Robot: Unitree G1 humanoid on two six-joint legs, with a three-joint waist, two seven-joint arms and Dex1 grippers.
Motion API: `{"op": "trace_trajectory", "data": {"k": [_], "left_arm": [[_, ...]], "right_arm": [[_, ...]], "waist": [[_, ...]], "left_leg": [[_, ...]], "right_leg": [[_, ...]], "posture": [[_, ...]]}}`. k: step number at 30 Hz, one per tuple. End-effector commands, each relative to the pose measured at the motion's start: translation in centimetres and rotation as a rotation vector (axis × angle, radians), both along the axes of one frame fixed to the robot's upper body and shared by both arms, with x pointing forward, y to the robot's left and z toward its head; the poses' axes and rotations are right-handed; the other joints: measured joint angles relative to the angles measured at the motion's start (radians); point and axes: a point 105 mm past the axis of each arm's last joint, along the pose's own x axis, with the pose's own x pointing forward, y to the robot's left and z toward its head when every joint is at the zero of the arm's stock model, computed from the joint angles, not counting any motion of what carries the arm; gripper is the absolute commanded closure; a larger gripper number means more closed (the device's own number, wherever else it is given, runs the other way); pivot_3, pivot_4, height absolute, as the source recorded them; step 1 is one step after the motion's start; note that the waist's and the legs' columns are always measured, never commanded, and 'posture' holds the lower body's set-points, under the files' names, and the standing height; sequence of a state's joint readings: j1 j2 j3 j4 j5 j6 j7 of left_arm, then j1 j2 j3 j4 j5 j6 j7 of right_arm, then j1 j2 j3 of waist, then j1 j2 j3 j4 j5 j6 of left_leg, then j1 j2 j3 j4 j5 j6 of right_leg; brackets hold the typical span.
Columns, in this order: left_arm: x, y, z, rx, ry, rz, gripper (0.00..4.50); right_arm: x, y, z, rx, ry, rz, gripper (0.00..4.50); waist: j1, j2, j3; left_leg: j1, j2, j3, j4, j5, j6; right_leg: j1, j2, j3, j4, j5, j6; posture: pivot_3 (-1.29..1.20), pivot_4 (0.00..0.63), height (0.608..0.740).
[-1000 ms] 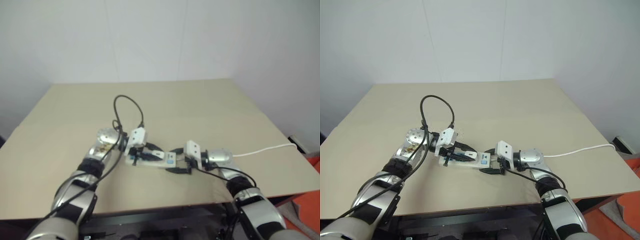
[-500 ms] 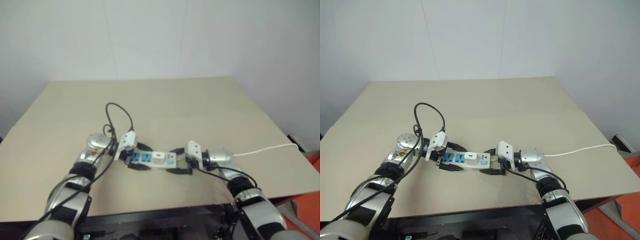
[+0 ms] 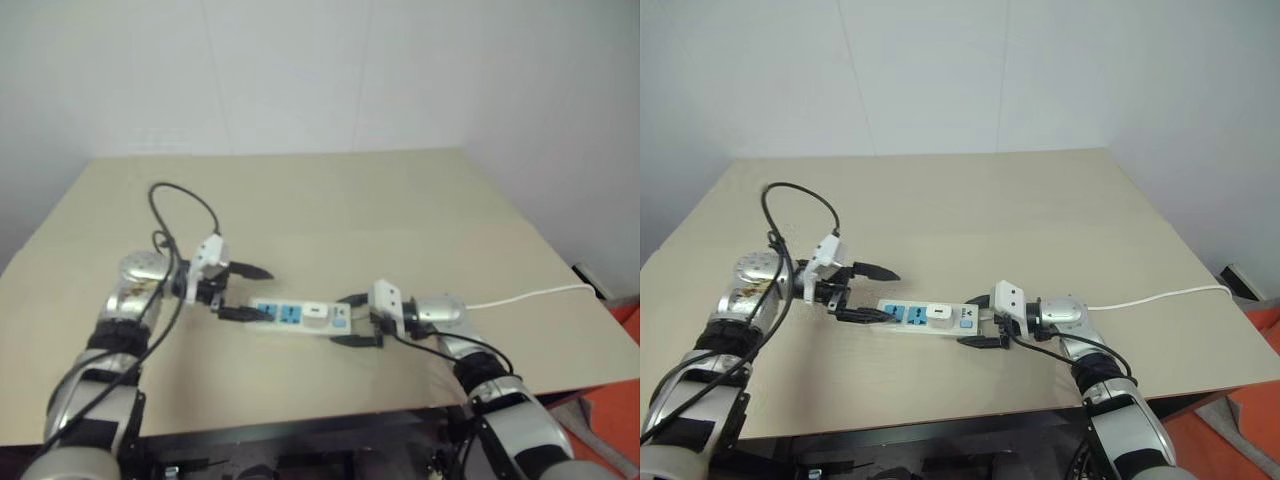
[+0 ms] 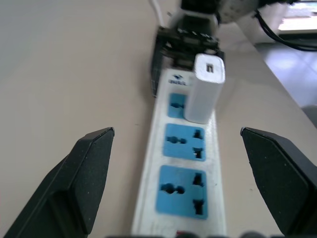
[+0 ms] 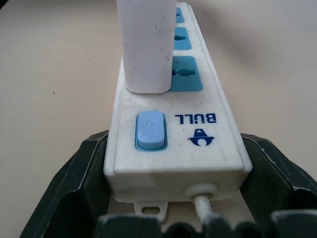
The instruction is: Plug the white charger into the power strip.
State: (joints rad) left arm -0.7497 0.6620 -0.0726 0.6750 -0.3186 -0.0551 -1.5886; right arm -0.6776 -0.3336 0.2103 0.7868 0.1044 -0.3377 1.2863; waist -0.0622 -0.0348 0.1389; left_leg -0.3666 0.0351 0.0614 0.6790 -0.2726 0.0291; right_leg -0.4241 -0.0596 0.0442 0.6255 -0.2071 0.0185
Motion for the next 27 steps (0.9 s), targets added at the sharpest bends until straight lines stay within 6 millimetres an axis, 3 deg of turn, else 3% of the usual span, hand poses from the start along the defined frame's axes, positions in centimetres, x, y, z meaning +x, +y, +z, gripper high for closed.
{"op": "trace_trajectory", "data": {"k": [1, 5, 9, 14, 21, 27], "left_arm": [[-0.2, 2.1, 1.9, -0.048, -0.046, 0.078, 0.0], [-0.7, 3.3, 2.3, -0.055, -0.051, 0.126, 0.0], [-1.5, 3.9, 2.5, -0.049, -0.056, 0.149, 0.0], [-2.5, 5.0, 2.6, -0.024, -0.059, 0.194, 0.0], [-3.6, 5.7, 2.2, 0.003, -0.043, 0.24, 0.0], [-4.4, 5.8, 1.9, 0.001, -0.012, 0.257, 0.0]], "right_arm": [[-0.3, -1.1, -0.1, -0.012, 0.096, 0.007, 0.18], [-0.7, -1.7, 1.5, 0.003, 0.08, 0.05, 0.08], [-1.4, -2.8, 3.1, 0.015, 0.051, 0.07, 0.08], [-3.1, -5.6, 5.5, 0.019, 0.024, 0.069, 0.08], [-4.4, -9.5, 7.3, -0.029, -0.13, -0.07, 0.08], [-5.6, -12.2, 8.0, -0.052, -0.141, -0.151, 0.08]], "waist": [[0.002, 0.0, 0.003], [0.018, 0.0, 0.008], [0.027, 0.0, 0.009], [0.04, 0.0, 0.009], [0.049, -0.001, 0.01], [0.048, -0.001, 0.011]], "left_leg": [[-0.001, 0.0, 0.0, 0.0, 0.0, 0.0], [-0.007, 0.0, 0.0, 0.0, 0.0, 0.0], [-0.024, 0.0, 0.0, 0.0, 0.0, 0.0], [-0.036, -0.001, 0.0, 0.001, 0.0, 0.0], [-0.035, -0.002, 0.002, 0.002, 0.0, 0.0], [-0.032, -0.001, 0.007, 0.004, 0.001, -0.001]], "right_leg": [[-0.001, 0.0, 0.0, 0.0, 0.0, -0.001], [-0.007, -0.001, -0.002, -0.001, 0.0, -0.001], [-0.021, -0.002, -0.004, 0.003, 0.001, 0.0], [-0.032, -0.003, -0.003, 0.002, 0.002, 0.001], [-0.032, -0.003, -0.004, -0.001, 0.002, 0.001], [-0.031, -0.002, -0.003, 0.002, 0.003, 0.001]], "posture": [[0.0, 0.15, 0.74], [0.0, 0.15, 0.74], [0.0, 0.15, 0.74], [0.0, 0.15, 0.74], [0.0, 0.15, 0.74], [0.0, 0.15, 0.74]]}}
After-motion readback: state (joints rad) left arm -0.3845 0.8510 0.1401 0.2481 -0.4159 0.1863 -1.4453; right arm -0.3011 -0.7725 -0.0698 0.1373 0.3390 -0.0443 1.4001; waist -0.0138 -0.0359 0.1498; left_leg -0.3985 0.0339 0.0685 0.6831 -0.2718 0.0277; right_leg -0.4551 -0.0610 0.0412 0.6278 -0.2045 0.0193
